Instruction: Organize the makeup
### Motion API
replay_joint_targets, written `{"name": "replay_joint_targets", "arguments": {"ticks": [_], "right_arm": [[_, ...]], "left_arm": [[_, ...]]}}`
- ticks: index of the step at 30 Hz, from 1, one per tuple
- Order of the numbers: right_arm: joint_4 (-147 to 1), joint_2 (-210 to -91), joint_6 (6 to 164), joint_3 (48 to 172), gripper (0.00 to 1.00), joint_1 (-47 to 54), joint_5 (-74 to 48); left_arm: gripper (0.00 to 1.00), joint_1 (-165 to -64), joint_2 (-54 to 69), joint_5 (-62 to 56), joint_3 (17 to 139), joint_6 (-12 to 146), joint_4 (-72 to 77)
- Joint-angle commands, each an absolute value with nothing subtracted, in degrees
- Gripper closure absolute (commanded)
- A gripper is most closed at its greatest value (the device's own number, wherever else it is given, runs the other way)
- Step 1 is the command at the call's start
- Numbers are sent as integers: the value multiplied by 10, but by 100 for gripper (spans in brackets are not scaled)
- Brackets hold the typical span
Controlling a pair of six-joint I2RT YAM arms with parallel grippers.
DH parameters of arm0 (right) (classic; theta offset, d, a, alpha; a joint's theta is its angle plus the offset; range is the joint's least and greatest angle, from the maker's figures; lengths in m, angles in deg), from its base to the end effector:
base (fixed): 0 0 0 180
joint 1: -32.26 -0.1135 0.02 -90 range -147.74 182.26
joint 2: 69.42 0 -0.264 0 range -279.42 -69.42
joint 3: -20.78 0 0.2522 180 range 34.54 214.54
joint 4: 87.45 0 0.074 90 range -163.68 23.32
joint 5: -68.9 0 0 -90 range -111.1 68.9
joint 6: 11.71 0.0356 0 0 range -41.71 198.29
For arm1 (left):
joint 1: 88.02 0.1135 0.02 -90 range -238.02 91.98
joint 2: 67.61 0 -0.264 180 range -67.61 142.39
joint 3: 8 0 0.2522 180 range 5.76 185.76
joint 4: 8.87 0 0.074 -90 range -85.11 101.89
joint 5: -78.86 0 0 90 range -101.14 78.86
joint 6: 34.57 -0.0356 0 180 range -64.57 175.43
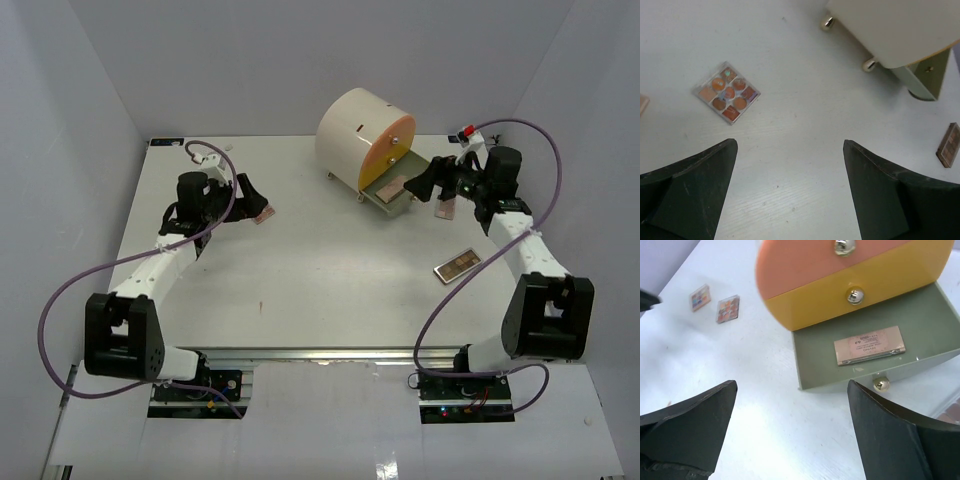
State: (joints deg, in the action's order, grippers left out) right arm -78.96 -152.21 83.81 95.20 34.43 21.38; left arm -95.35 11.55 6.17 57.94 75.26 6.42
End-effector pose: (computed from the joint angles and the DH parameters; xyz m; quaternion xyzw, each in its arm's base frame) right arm 0.3330 0.0114 0.3096 -0.1652 0.7614 0.3071 0.5466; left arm 0.3069 -0.0502 0.2636 -0.0160 0.8530 -0.2444 0.4609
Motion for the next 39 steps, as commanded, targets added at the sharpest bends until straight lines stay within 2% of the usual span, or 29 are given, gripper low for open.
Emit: {"name": "replay_joint_targets", "arguments": {"ticks": [1, 7, 12, 16, 19, 26, 39], "right_arm": [[-775, -1450, 713, 900, 4, 357, 337], [-776, -1408, 706, 879, 5, 369, 340], [-776, -1408, 716, 874, 5, 389, 367], [-777, -1405, 724, 873, 5, 402, 380], [-781, -1400, 729, 870, 5, 409, 390], [-792, -1393, 742, 864, 5, 416, 405], [-798, -1393, 747, 859, 6, 427, 408]], "left_arm": [[2, -953, 190, 3, 638, 815, 163], [2, -957, 332, -76, 772, 907, 276], [2, -988, 464, -185, 929, 963, 410], [2, -1005, 539, -245, 1061, 995, 495], [2, -1012, 569, -256, 1108, 1001, 514], [5, -1024, 624, -280, 1173, 1016, 559], [6, -1030, 627, -270, 1163, 994, 564]]}}
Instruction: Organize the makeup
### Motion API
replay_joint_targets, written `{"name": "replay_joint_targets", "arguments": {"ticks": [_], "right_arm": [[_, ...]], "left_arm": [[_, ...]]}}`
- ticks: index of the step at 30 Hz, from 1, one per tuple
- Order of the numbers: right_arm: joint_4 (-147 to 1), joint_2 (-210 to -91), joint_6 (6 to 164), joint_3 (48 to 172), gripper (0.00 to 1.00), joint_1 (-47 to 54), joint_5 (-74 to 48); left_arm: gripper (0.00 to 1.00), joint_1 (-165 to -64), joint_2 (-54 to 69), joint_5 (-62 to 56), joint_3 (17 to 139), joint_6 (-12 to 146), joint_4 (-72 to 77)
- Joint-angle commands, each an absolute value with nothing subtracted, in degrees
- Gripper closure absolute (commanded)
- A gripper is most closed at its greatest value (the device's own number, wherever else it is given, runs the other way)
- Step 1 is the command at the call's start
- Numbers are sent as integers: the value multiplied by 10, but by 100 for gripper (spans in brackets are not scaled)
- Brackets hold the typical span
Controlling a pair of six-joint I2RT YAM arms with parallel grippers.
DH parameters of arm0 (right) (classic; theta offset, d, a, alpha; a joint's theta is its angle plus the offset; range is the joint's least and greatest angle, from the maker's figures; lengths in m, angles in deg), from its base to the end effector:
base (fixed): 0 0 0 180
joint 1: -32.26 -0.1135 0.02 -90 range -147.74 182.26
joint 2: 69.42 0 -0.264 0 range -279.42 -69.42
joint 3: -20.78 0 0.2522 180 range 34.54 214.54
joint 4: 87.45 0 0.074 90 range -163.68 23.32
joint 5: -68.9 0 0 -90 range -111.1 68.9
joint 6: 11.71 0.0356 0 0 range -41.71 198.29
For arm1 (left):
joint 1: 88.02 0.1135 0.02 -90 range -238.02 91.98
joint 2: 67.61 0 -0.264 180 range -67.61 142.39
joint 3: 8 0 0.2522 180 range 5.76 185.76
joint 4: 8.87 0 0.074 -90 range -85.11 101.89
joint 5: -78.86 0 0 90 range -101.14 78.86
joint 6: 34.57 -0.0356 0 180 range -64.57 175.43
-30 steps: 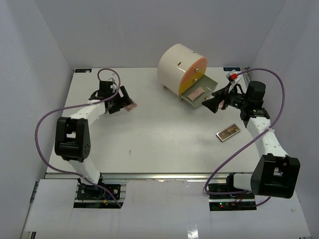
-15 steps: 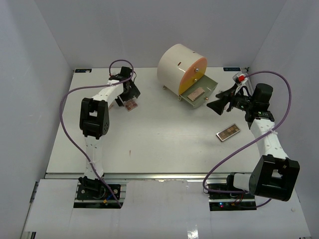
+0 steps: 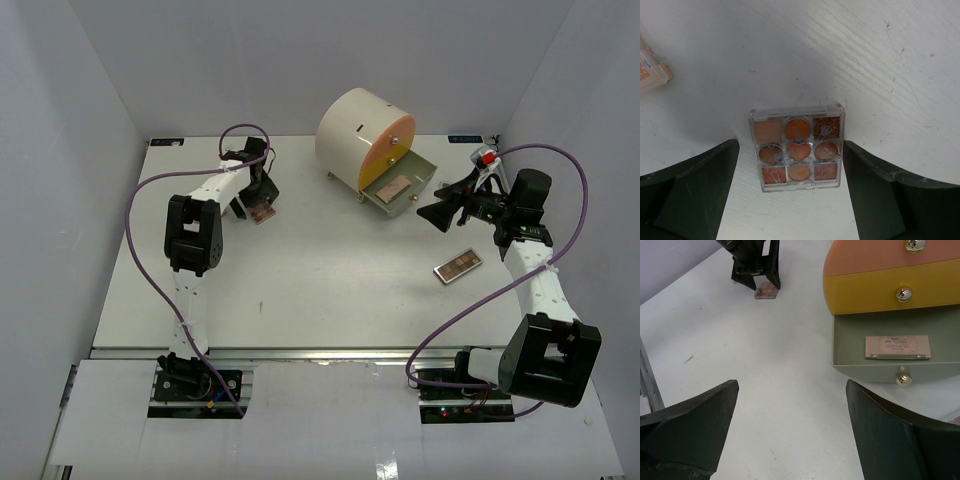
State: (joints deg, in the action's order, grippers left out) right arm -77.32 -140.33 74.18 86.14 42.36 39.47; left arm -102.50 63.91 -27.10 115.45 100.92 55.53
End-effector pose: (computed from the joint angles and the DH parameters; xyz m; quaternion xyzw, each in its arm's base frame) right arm 0.2740 -0.0173 0.3139 -0.2682 0.7032 0.3343 0.5673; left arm 0.4646 -0.1099 0.1726 -0.2820 0.9375 0.0434 0.1993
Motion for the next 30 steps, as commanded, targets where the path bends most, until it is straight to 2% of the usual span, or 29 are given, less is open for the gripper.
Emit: {"name": "replay_joint_targets", "arguments": {"ticks": [1, 4, 5, 10, 11, 13, 18, 23, 30], "right_arm": [[-798, -1393, 747, 859, 6, 426, 408], [-799, -1392, 748, 859, 6, 428, 407], [-799, -1392, 748, 859, 6, 429, 407], [-801, -1393, 751, 856, 6, 430, 407], [-802, -1393, 751, 856, 6, 431, 407], [-802, -1392, 752, 855, 6, 432, 408], [-804, -1390, 752, 854, 6, 436, 407], [-804, -1390, 751, 853, 6, 442, 404], [-806, -1383, 754, 850, 6, 468, 408]], "left_arm": [[6, -1031, 629, -268, 1162, 989, 564], [9, -1032, 633, -259, 1148, 987, 560], [14, -1032, 633, -258, 1146, 988, 559], [55, -1032, 605, -230, 1101, 980, 512], [62, -1032, 601, -225, 1098, 979, 508], [69, -1037, 586, -215, 1092, 967, 496], [83, -1085, 507, -180, 1033, 866, 386], [97, -1209, 406, -182, 967, 717, 274], [99, -1339, 372, -189, 944, 524, 154]]}}
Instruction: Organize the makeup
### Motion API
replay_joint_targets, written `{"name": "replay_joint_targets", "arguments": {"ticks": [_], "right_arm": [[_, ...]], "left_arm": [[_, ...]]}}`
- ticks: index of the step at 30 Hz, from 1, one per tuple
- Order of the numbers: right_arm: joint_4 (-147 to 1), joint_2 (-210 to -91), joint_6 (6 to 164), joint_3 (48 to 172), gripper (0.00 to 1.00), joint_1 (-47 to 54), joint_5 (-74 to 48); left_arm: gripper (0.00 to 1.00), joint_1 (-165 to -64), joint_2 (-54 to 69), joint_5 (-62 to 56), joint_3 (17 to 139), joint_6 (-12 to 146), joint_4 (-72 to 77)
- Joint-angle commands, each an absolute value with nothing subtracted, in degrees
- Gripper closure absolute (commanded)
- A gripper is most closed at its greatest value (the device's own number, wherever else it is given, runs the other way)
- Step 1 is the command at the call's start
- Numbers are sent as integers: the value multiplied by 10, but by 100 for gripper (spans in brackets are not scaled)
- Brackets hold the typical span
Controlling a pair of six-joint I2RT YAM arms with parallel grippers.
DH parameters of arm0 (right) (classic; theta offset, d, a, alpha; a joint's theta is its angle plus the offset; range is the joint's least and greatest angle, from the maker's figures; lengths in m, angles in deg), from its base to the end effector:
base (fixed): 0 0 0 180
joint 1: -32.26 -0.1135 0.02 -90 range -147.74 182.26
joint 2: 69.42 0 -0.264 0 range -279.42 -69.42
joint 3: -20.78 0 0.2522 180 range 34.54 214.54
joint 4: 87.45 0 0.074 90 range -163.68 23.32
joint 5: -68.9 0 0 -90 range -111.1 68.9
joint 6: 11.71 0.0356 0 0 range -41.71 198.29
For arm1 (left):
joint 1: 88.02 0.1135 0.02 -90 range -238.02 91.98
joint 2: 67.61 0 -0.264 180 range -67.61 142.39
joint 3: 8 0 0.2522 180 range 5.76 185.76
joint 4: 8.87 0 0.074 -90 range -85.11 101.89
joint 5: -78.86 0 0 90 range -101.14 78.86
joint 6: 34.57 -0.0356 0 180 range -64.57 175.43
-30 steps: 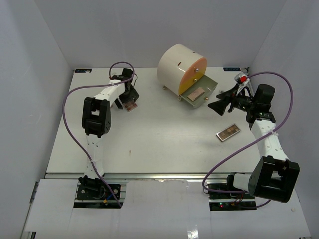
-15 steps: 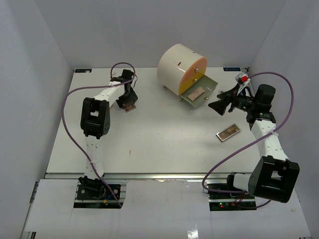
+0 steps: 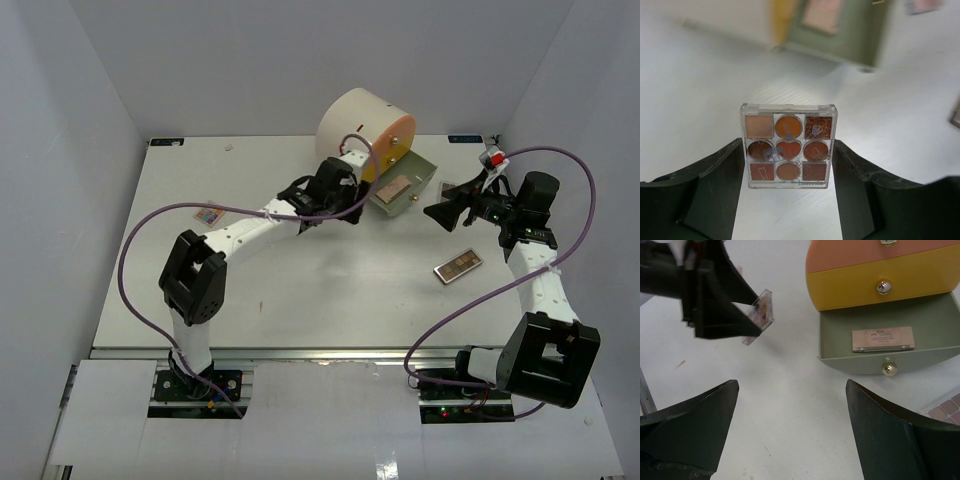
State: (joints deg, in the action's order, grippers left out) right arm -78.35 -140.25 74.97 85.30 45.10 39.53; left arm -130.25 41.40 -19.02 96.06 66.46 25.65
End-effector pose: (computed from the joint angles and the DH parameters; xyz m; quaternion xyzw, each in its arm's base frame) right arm 0.2722 -0.0302 0.3108 -0.2478 0.7098 0.3240 0.5743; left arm 0.3303 -0.2932 0.2719 0.2144 0.8769 -0.1353 0.4085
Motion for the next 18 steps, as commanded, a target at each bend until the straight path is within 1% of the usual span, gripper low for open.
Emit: {"name": "replay_joint_targets", "arguments": {"ticks": [1, 4, 6, 9, 11, 15, 18], "right_arm": [[-807, -1381, 756, 849, 6, 473, 411], [-816, -1379, 766, 845, 6, 486, 417], [-821, -1377, 770, 843, 6, 491, 419], [-823, -1375, 773, 839, 10, 495, 417], [-828, -1372, 777, 835, 10, 497, 416], [-831, -1368, 777, 833, 10, 500, 412], [-830, -1368, 776, 833, 10, 503, 411]], "left_arm": [[99, -1358, 382, -206, 947, 483, 125], [99, -1397, 417, -277, 980, 420, 85], [98, -1410, 469, -325, 1042, 386, 79], [96, -1420, 533, -386, 1113, 349, 53], [95, -1424, 581, -414, 1162, 308, 27], [87, -1430, 645, -436, 1224, 257, -14], [76, -1430, 680, -445, 1252, 238, -45]]}}
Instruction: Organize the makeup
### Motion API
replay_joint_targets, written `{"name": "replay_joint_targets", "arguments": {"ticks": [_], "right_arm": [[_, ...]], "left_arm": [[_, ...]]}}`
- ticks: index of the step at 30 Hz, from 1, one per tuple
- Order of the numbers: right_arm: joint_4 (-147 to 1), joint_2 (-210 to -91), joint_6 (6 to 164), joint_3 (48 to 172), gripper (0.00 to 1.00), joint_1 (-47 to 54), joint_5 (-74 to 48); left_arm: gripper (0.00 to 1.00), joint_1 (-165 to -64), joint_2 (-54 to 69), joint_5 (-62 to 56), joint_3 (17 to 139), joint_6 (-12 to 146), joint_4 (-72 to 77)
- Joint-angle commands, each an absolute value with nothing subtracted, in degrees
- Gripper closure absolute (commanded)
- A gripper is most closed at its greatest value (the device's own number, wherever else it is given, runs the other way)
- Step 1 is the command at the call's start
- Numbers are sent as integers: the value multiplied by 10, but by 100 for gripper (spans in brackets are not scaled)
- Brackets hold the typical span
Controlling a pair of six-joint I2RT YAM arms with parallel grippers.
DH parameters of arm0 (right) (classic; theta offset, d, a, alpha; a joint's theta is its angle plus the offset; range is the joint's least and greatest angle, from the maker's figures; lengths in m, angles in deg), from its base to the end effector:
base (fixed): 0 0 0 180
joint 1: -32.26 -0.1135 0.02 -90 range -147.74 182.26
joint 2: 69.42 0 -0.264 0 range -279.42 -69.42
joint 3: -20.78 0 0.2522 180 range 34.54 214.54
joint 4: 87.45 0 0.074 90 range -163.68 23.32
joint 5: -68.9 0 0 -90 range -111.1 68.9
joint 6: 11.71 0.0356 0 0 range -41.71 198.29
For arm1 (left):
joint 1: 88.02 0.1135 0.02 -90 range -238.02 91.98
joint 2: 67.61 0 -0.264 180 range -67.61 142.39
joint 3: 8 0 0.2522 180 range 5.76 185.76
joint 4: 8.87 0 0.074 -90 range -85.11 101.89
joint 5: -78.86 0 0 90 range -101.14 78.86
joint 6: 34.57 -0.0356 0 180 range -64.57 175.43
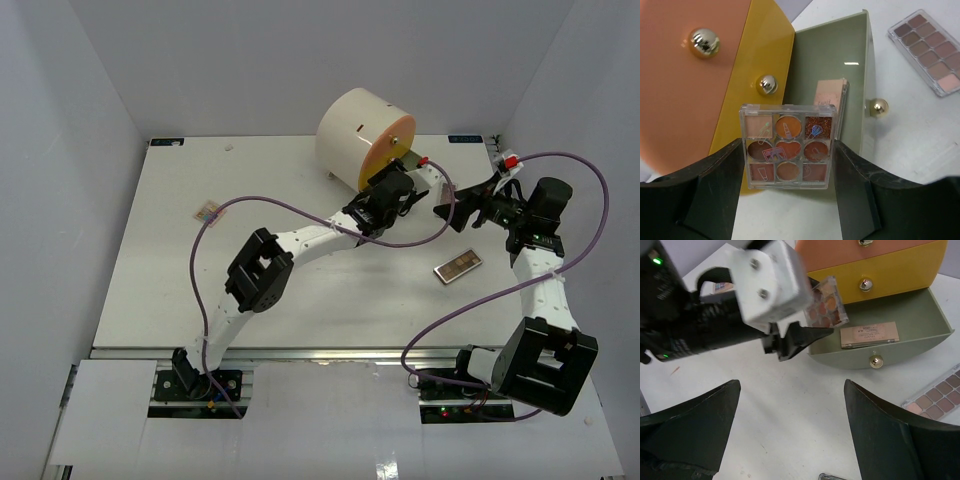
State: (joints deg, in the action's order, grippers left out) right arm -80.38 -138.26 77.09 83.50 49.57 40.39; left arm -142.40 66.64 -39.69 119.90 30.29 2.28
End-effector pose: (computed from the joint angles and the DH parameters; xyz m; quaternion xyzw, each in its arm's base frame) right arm 0.2614 -0.0487 0.3121 -0.2201 0.7114 0.3095 0.5914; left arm 0.3372 -0.4415 0.2431 0.3878 0.6940 0.0478 0.6047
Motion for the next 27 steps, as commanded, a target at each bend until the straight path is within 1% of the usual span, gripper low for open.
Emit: {"name": "replay_joint_targets", "arguments": {"ticks": [1, 2, 5, 8, 10, 13, 18, 21, 27], "right_arm": [[-830, -1367, 776, 833, 10, 504, 411], [-830, -1367, 775, 832, 10, 504, 411], [-829, -1368, 775, 832, 10, 508, 413], [-830, -1368, 775, 831, 10, 510, 413], [-830, -1371, 774, 831, 10, 510, 412], [-830, -1373, 773, 829, 10, 510, 406], [-827, -1373, 770, 826, 10, 511, 390], [-813, -1369, 757, 824, 10, 511, 361], [-777, -1374, 737, 827, 10, 509, 259]], "left_arm": [[71, -1430, 684, -446, 1246, 232, -64], [67, -1430, 685, -446, 1235, 226, -85], [38, -1430, 689, -448, 1233, 230, -91], [15, -1431, 686, -438, 1233, 239, -78], [6, -1431, 679, -433, 1234, 249, -65], [2, -1435, 671, -411, 1245, 265, -33], [2, -1443, 648, -398, 1260, 284, -6], [2, -1442, 618, -408, 1256, 322, 27], [2, -1442, 471, -376, 1139, 393, 110]]}}
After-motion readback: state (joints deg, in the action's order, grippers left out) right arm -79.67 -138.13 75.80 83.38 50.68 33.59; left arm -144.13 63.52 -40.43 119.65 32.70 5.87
